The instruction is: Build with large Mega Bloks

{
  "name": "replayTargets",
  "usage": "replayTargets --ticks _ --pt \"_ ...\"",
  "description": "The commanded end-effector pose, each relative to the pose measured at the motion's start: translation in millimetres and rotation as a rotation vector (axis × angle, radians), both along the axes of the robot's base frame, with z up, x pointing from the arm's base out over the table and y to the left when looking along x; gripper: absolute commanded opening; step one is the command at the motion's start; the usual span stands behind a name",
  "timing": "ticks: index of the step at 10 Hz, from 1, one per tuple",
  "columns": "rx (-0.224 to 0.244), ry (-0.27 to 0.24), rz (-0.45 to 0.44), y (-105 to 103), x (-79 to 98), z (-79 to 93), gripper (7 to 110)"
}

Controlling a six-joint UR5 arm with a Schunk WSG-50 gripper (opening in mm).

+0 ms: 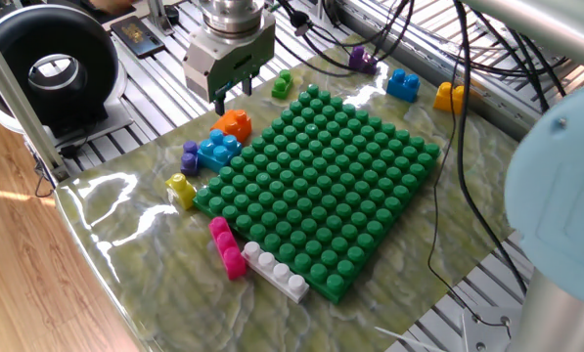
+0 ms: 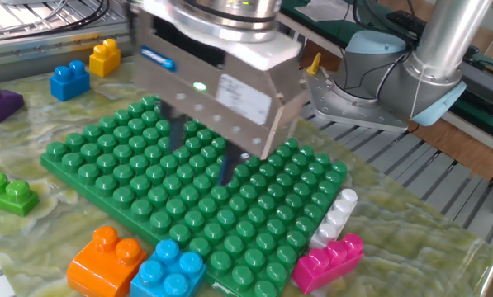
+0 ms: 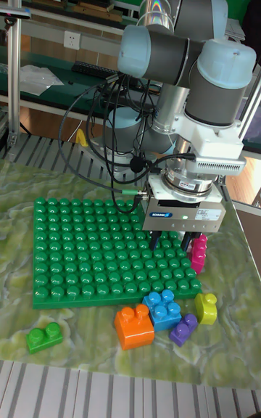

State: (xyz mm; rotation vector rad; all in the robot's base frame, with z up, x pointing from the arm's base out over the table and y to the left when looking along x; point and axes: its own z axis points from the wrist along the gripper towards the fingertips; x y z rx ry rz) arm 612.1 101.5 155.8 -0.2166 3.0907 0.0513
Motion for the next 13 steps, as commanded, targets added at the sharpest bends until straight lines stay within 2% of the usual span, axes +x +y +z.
replayTargets --ticks 1,2,5,6,7,8,9,10,11,13 --pt "0.046 0.031 -0.058 16 -20.3 6.6 44" --pt "0.06 0.056 -0.075 20 -27.8 7.9 44" --pt "0.052 0.073 -0.124 30 -37.1 2.3 44" --pt "0.037 0.075 -0.15 41 -45.1 -7.6 44" --pt "0.042 0.064 -0.18 57 -52.0 -18.4 44" --pt "0.041 0.077 -0.193 68 -64.3 -25.1 44" --pt "0.025 0.085 -0.199 69 -73.1 -28.0 44" --pt "-0.003 0.099 -0.209 64 -81.1 -27.1 22" --pt "-0.045 0.104 -0.237 53 -83.1 -27.2 22" --pt "-0.032 0.09 -0.252 56 -79.2 -27.2 22"
